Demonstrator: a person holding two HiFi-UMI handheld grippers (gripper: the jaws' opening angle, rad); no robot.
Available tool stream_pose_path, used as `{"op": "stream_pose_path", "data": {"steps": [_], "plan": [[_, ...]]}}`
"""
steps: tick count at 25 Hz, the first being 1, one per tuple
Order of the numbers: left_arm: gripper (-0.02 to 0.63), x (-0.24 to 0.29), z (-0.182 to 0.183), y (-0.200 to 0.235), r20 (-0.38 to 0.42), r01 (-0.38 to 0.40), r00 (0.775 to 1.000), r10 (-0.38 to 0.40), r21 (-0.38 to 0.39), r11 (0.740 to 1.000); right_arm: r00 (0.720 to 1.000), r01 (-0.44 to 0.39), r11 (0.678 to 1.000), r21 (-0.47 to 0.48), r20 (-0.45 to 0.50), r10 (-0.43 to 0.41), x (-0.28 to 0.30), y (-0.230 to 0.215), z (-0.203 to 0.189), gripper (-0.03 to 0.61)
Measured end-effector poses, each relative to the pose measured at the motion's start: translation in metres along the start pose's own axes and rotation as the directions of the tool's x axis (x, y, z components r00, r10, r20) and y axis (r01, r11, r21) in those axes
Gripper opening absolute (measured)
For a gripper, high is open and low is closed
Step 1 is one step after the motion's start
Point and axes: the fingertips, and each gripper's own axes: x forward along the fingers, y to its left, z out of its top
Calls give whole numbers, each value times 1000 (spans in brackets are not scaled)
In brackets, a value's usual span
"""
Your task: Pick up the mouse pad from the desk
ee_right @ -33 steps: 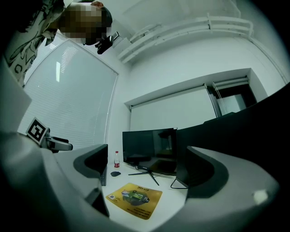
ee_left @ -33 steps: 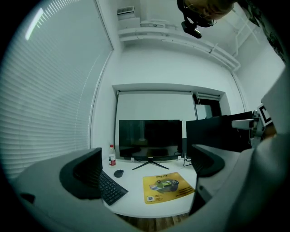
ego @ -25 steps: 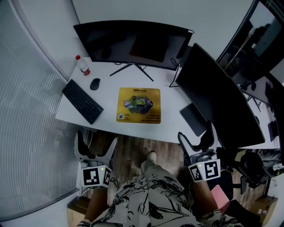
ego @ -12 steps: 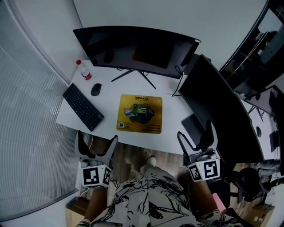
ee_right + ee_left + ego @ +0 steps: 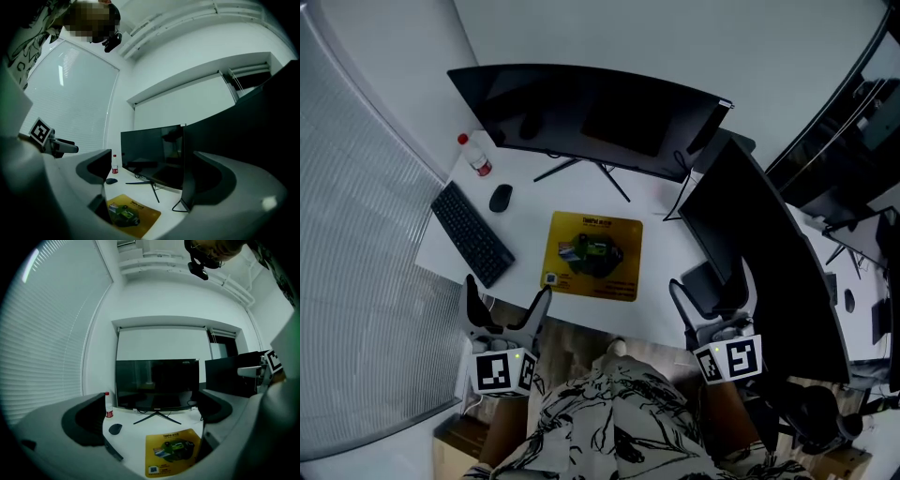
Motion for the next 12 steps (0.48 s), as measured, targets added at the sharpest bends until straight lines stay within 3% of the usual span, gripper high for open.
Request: {"op": "stream_pose_path", "data": {"steps": [12], "plan": [[601,26,-12,-24,-14,-22,1000,22,-24,999,996,-83,996,-10,-13,83,17,-16,-12,531]]}}
